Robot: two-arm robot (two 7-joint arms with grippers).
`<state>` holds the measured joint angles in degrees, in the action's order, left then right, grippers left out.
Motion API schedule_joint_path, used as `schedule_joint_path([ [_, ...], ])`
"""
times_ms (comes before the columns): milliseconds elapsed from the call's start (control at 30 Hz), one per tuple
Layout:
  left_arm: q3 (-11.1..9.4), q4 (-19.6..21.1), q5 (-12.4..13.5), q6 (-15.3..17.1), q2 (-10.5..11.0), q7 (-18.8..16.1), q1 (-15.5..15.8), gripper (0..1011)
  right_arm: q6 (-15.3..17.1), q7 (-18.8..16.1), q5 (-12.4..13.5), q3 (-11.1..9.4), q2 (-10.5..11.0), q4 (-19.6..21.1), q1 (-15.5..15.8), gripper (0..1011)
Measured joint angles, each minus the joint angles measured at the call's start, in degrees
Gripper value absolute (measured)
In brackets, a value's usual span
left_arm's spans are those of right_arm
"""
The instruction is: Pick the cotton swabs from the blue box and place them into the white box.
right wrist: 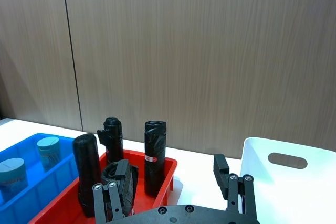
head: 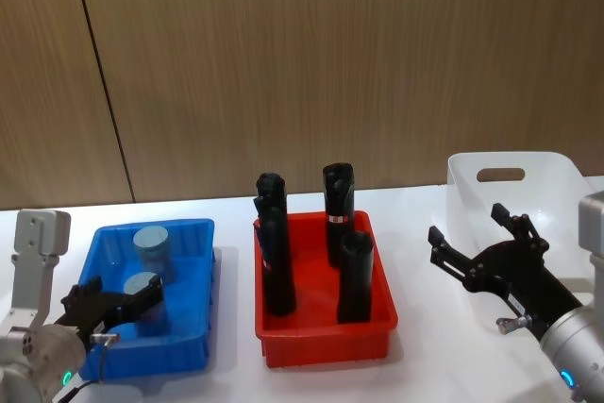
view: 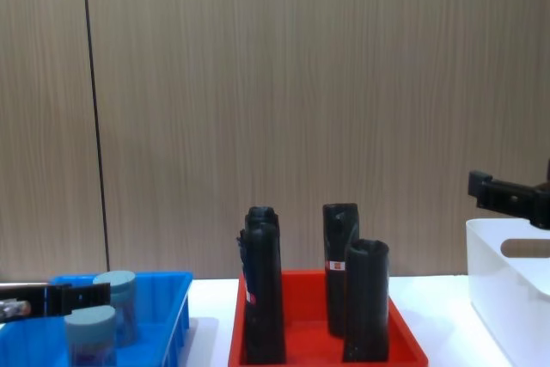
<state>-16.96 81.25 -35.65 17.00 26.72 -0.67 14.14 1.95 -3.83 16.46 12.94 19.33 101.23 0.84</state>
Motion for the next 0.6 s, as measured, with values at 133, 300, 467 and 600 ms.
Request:
schedule_joint_path([
  [133, 0.08, -1.99, -0.16, 1.06, -0.52, 1.29, 1.25, 1004, 0.00, 0.00, 0.00, 0.00, 0.00, 0.00, 0.00, 1002],
  [300, 0.16, -4.25, -0.16, 2.31, -1.09, 2.84, 2.70, 1004, 0.00, 0.00, 0.00, 0.00, 0.00, 0.00, 0.00, 1002],
  [467, 0.23, -6.68, 0.05, 3.40, -1.64, 4.19, 4.26, 1004, 0.00, 0.00, 0.00, 0.00, 0.00, 0.00, 0.00, 1002],
  [600, 0.29, -8.19, 0.36, 4.22, -1.95, 5.03, 5.20, 1004, 0.00, 0.00, 0.00, 0.00, 0.00, 0.00, 0.00, 1002],
])
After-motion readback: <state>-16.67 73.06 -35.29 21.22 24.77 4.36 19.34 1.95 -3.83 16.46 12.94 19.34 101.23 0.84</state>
